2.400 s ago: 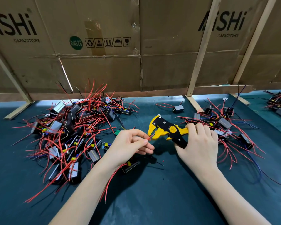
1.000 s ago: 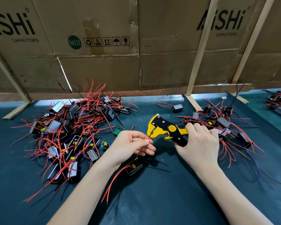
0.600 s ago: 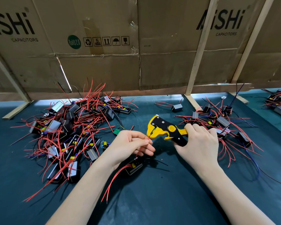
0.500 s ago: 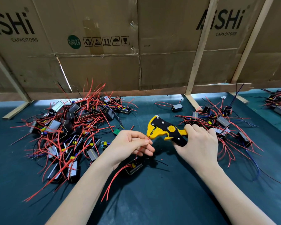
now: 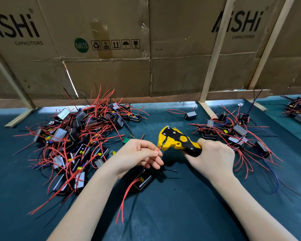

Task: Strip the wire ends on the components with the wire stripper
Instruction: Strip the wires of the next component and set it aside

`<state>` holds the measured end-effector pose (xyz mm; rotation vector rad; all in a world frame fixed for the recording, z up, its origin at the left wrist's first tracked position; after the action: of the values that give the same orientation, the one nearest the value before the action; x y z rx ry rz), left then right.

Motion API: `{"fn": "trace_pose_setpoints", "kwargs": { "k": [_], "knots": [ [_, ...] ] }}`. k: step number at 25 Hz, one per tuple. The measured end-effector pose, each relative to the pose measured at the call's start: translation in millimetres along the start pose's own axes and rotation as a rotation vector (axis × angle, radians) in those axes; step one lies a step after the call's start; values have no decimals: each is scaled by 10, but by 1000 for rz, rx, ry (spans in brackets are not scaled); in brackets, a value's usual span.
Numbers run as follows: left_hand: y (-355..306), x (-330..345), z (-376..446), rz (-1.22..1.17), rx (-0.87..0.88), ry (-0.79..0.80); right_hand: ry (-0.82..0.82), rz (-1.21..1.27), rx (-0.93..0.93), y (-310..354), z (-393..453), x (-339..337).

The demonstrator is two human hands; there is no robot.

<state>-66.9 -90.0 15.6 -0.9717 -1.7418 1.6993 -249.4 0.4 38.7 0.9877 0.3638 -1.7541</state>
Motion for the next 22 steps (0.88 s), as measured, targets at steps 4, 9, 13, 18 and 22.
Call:
{"fn": "trace_pose_setpoints", "kwargs": {
  "k": [4,9,13,18,22],
  "knots": [
    [19,10,5,43,-13,1,-53,-56,-28,-12,11,-3],
    [4,16,15,109,18,-9,-98,-62,-1,-36,-7,25],
    [-46,-88,46,115,77,-119,-82,-56,25,-83,-2,51],
    [-15,-269,53,74,64,-299,-79,-33,29,-76,-11,47],
    [60,-295,62,84,38,-326,-52,-31,37,-74,-8,56]
  ]
}}
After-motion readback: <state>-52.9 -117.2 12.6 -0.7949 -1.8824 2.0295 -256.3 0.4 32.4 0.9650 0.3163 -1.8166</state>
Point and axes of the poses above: each hand's wrist, its own z-axis towards the middle knuckle, its own x-axis out of the palm, y = z × x, the point moved 9 cm from there along z, towards the middle knuckle, and after that the axes turned 4 degrees about x, right-handed, at the moved point
